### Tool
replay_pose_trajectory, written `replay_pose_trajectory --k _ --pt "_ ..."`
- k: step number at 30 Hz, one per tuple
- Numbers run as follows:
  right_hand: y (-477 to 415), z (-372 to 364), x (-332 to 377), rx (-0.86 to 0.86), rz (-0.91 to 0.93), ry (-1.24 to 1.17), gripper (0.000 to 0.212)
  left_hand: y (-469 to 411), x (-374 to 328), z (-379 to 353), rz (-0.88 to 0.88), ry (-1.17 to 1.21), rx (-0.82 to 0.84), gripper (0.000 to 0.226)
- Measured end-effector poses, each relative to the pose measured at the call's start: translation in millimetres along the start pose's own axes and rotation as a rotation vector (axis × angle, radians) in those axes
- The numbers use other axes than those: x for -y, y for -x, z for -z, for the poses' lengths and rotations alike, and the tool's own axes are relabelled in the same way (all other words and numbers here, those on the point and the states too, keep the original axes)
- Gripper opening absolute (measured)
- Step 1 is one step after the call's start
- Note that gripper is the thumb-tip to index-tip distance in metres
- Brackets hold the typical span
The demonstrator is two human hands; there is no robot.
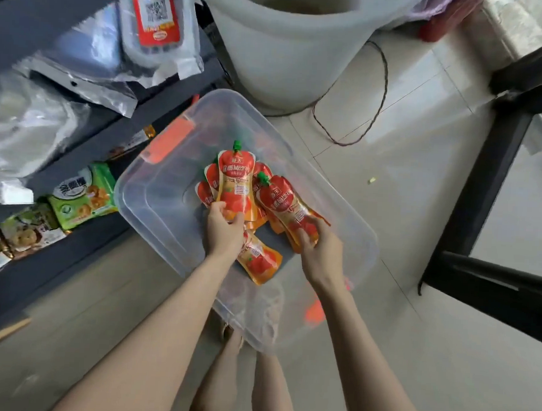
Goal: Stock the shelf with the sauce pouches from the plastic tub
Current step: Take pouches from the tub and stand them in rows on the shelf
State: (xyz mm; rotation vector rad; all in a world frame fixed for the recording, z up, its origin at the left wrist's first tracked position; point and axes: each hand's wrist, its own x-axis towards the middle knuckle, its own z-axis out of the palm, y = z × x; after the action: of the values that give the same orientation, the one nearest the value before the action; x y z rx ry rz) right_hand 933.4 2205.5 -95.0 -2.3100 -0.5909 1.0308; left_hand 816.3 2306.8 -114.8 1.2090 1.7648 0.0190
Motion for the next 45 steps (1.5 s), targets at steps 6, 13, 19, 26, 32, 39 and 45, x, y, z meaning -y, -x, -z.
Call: replay_pose_trajectory --k 6,13,19,26,32,39,45 --pt "-55 -59 -48 0.005 -0.025 0.164 0.046 -69 23 -36 -0.004 -0.063 -0.097 0.06" --pt "-73 -92 -66 -0.048 -0.144 0.459 0.048 -94 29 -46 0.066 -0.103 -0.128 0.056" --pt "-63 -94 -57 0.005 -0.194 0.083 0.029 -82 34 -35 0.101 -0.043 -0.008 0.045" --pt "3 -25 15 0.19 -0.102 -0.384 0.025 11 14 50 0.036 0.409 0.099 0.045" --pt "90 41 114 0.374 0.105 -0.478 0.013 131 -20 167 -0.203 0.565 0.142 0.03" --pt "196 96 268 0.506 0.409 -0.484 0.0 263 -53 294 -0.395 0.719 -0.135 0.013" --pt "269 113 388 0.567 0.692 -0.445 0.011 329 -74 401 -0.569 0.79 -0.418 0.019"
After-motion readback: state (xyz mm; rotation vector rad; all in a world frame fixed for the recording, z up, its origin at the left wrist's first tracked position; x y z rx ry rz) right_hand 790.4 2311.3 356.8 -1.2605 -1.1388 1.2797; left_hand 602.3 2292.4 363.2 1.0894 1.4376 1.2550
